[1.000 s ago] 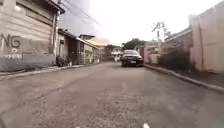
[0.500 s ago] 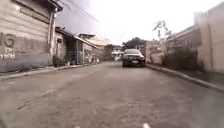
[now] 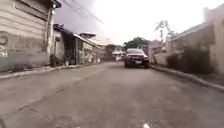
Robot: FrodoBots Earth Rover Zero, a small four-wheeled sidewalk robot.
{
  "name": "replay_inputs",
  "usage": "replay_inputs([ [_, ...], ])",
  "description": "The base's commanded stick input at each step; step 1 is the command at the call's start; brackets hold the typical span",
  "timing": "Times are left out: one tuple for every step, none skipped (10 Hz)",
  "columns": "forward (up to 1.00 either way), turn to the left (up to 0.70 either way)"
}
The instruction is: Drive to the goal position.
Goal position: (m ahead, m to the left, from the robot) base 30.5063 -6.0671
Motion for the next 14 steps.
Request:
replay_inputs([
  [1.00,0.01],
  [1.00,0.01],
  [1.00,0.01],
  [1.00,0.01],
  [1.00,0.01],
  [1.00,0.01],
  [1.00,0.01],
  [1.00,0.01],
  [1.00,0.01],
  [1.00,0.01],
  [1.00,0.01],
  [1.00,0.01],
  [1.00,0.01],
  [1.00,0.01],
])
